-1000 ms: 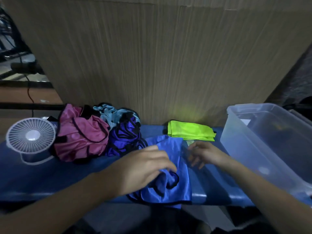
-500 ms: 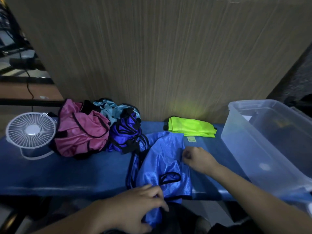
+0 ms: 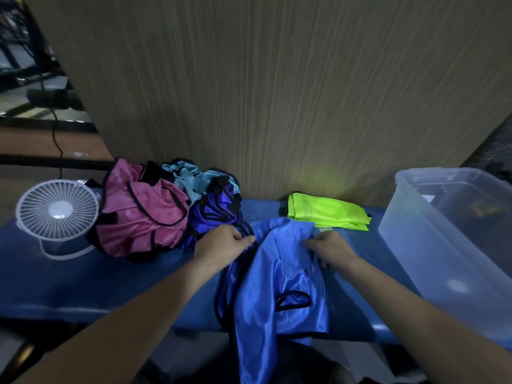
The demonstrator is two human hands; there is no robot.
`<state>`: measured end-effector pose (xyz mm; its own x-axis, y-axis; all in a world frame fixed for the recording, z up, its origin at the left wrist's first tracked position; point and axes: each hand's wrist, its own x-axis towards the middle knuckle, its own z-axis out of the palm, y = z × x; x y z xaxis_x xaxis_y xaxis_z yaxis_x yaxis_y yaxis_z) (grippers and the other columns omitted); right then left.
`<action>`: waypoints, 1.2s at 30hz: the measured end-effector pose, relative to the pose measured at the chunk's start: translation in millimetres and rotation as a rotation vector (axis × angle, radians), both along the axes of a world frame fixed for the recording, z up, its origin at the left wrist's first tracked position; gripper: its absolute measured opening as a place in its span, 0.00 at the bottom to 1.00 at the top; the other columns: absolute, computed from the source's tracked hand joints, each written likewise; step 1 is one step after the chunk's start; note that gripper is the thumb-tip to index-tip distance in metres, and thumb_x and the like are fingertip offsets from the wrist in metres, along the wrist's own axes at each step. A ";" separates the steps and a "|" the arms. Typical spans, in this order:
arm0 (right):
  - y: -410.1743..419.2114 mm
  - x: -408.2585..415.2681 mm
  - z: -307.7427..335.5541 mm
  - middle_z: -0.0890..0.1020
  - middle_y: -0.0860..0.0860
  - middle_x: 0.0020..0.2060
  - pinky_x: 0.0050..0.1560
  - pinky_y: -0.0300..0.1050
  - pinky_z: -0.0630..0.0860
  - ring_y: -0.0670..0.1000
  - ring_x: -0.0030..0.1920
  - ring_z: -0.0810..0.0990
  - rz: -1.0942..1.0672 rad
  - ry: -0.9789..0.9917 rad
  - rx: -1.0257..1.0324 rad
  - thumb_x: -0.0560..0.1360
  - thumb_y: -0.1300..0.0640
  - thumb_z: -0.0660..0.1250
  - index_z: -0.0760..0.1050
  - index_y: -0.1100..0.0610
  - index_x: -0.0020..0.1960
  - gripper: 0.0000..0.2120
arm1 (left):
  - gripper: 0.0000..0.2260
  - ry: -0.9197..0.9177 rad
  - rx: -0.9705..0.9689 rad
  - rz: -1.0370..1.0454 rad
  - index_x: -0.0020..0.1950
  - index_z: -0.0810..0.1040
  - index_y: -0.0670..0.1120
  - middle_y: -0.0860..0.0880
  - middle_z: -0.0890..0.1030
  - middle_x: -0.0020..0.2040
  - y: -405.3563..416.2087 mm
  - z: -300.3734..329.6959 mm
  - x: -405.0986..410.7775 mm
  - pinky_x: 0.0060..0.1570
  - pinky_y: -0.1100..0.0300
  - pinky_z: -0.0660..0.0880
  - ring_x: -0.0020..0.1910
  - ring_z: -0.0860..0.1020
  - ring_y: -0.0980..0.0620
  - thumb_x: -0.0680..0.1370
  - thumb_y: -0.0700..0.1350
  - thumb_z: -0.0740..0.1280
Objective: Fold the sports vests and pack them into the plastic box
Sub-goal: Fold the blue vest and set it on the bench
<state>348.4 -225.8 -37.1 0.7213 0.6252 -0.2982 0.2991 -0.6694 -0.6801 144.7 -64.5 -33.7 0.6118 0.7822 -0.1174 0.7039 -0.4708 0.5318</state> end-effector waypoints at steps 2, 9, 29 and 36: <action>4.9 2.3 -1.6 0.71 0.56 0.23 0.19 0.35 0.60 0.50 0.19 0.68 -0.001 0.033 0.038 0.74 0.55 0.70 0.71 0.60 0.35 0.14 | 0.27 0.066 0.001 -0.015 0.44 0.84 0.47 0.51 0.85 0.41 6.4 -5.5 7.3 0.49 0.53 0.80 0.43 0.83 0.52 0.72 0.71 0.66; 19.7 4.6 -5.0 0.66 0.53 0.25 0.21 0.34 0.56 0.50 0.21 0.64 -0.078 0.227 0.153 0.75 0.58 0.71 0.66 0.57 0.35 0.16 | 0.27 -0.161 -0.289 0.036 0.31 0.76 0.43 0.50 0.74 0.27 10.6 -20.1 25.0 0.35 0.56 0.67 0.29 0.73 0.51 0.62 0.68 0.71; 29.3 37.5 1.9 0.81 0.57 0.33 0.26 0.41 0.65 0.49 0.24 0.71 0.009 -0.093 0.268 0.75 0.57 0.68 0.69 0.54 0.49 0.08 | 0.24 -0.257 -0.054 0.045 0.29 0.62 0.48 0.50 0.61 0.24 64.7 28.3 43.4 0.31 0.56 0.59 0.24 0.61 0.51 0.75 0.54 0.72; 29.7 30.7 -2.1 0.81 0.58 0.35 0.33 0.45 0.75 0.51 0.31 0.78 -0.030 0.275 0.451 0.72 0.67 0.71 0.67 0.55 0.50 0.16 | 0.29 -0.192 -0.120 -0.066 0.54 0.67 0.54 0.52 0.75 0.40 46.1 5.3 31.1 0.55 0.49 0.71 0.39 0.76 0.54 0.62 0.56 0.81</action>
<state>379.1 -196.2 -39.2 0.6736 0.7155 -0.1850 0.0545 -0.2976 -0.9531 175.8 -18.4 -28.4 0.6812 0.7272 -0.0842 0.5546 -0.4375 0.7078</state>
